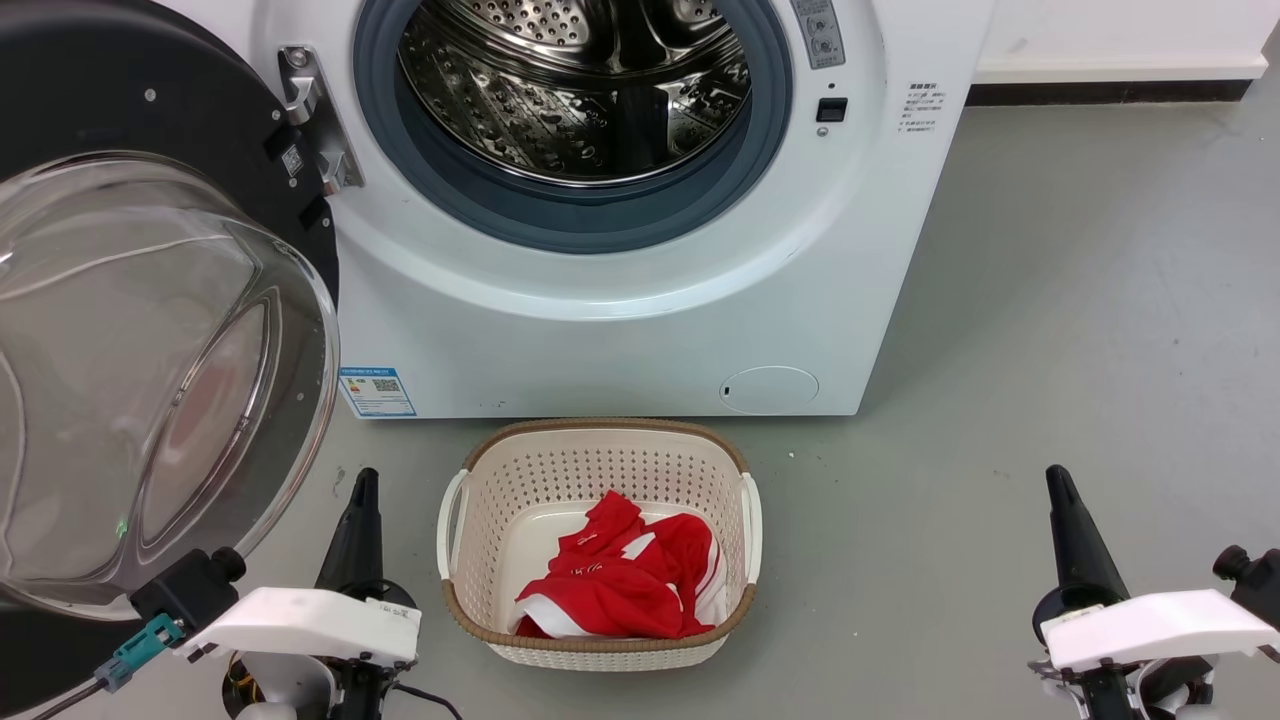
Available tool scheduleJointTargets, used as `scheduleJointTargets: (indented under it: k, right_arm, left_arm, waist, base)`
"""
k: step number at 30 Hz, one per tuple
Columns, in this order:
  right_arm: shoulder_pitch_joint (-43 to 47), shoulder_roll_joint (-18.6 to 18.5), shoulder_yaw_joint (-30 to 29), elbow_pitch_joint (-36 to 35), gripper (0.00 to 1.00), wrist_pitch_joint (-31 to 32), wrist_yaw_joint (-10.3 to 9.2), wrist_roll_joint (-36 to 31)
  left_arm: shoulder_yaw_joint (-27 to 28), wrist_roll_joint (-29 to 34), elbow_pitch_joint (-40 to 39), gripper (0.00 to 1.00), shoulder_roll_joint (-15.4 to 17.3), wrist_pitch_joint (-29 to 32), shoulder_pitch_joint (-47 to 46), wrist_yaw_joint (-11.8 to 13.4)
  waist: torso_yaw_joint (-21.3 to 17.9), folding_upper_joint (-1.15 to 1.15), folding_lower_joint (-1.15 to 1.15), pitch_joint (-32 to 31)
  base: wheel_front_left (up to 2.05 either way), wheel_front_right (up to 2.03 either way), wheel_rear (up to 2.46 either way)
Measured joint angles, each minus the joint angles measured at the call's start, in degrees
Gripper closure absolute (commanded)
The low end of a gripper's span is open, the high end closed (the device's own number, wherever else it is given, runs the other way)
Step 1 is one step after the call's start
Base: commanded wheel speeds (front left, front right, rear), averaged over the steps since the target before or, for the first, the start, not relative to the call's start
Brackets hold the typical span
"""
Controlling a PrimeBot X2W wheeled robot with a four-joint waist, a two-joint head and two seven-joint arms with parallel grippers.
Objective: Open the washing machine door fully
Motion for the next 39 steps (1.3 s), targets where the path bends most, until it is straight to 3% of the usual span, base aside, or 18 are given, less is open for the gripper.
scheduleJointTargets:
  k: [39]
  right_arm:
    - [-1.8,-0.3,-1.8,2.1,1.0,5.9,-0.01,24.5]
  left_arm:
    - [2.5,-25.6,1.2,1.0,-0.1,6.2,-0.3,-1.0]
  waist:
    - [-0.4,0.0,0.0,-1.4]
  base:
    - [0.0,0.0,0.0]
